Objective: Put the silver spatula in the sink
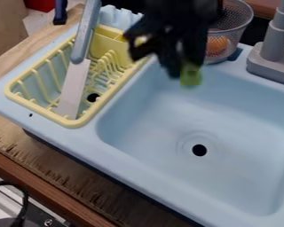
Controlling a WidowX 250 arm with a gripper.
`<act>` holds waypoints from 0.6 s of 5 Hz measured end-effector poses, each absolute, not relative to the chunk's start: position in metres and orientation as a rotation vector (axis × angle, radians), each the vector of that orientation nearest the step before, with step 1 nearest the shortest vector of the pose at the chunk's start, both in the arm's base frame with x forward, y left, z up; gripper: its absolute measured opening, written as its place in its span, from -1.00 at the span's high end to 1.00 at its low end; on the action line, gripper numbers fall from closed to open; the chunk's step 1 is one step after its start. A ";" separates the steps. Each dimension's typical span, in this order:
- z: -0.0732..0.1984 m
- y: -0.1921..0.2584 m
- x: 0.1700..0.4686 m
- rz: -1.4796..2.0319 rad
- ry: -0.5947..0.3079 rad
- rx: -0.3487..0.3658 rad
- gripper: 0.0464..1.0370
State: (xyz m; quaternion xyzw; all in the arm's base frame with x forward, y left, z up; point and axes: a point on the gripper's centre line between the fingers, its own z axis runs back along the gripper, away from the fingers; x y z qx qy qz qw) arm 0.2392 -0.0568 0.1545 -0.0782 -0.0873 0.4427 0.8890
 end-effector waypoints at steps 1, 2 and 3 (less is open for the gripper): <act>0.140 -0.077 0.224 0.691 -0.152 -0.170 0.47; 0.123 -0.103 0.227 0.474 -0.068 -0.130 0.47; 0.109 -0.118 0.232 0.369 -0.010 -0.135 0.47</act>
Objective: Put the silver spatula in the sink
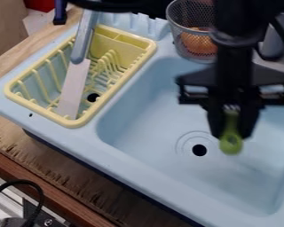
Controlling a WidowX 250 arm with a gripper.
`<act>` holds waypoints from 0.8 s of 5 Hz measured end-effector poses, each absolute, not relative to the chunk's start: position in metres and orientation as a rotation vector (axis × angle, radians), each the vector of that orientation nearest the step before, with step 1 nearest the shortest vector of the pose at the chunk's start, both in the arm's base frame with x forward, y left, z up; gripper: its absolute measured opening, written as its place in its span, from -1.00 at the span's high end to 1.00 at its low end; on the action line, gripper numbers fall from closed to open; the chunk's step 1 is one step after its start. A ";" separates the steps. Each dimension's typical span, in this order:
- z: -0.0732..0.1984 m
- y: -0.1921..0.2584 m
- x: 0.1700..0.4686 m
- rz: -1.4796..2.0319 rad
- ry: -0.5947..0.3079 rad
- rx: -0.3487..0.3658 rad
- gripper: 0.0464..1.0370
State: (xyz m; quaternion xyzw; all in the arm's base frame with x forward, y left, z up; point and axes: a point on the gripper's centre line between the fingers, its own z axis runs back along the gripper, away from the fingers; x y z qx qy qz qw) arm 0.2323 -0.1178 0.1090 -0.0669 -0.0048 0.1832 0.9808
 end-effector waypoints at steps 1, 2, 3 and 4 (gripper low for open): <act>0.091 -0.126 0.239 0.293 0.037 -0.126 0.47; 0.092 -0.138 0.259 0.203 -0.001 -0.122 0.47; 0.081 -0.127 0.271 0.163 -0.023 -0.103 0.47; 0.073 -0.114 0.271 0.157 -0.022 -0.099 0.47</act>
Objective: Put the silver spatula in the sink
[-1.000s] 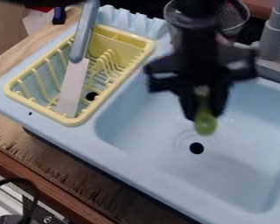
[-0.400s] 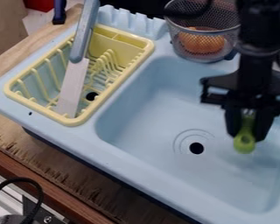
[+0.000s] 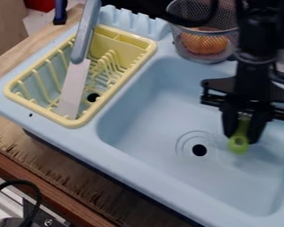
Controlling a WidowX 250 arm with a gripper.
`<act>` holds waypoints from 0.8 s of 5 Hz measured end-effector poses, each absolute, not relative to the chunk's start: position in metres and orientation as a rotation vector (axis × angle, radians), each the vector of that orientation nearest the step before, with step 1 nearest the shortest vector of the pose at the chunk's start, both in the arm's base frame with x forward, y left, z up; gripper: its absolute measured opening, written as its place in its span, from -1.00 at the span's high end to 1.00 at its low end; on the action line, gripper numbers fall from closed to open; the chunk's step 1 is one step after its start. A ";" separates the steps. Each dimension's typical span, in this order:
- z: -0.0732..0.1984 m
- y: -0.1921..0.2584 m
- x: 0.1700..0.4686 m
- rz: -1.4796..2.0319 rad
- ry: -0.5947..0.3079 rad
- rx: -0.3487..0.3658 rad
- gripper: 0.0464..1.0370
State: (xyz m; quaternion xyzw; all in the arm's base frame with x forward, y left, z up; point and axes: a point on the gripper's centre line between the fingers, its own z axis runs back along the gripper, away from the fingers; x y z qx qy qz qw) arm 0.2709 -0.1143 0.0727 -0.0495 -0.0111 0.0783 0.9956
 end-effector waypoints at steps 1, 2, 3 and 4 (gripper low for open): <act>0.060 -0.105 0.260 0.153 0.009 -0.082 0.47; 0.052 -0.096 0.253 0.157 0.031 -0.067 0.38; 0.052 -0.093 0.253 0.156 0.034 -0.063 -0.13; 0.053 -0.092 0.251 0.155 0.047 -0.051 -0.71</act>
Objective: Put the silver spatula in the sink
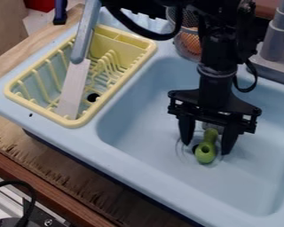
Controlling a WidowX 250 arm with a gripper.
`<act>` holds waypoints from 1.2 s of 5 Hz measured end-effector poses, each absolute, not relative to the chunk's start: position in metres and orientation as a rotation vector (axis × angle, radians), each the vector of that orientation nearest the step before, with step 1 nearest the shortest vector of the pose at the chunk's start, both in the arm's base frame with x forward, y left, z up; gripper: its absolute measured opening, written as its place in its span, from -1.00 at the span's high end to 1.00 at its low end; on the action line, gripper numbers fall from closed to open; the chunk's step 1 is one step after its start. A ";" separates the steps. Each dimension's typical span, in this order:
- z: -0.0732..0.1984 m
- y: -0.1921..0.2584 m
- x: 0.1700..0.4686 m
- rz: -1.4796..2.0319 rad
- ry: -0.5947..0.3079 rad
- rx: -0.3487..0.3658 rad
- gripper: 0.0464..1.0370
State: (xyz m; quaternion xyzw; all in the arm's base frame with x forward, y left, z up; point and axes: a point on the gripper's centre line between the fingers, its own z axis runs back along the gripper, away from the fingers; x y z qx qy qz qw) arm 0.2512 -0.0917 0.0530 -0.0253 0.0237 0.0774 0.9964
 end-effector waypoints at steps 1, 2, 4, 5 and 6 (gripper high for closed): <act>0.070 -0.091 0.255 0.155 -0.002 -0.090 -0.94; 0.081 -0.091 0.254 0.160 -0.007 -0.105 -0.93; 0.107 -0.109 0.246 0.136 0.033 -0.161 -0.93; 0.111 -0.111 0.244 0.089 -0.009 -0.126 -0.93; 0.113 -0.104 0.239 0.054 -0.036 -0.119 -0.93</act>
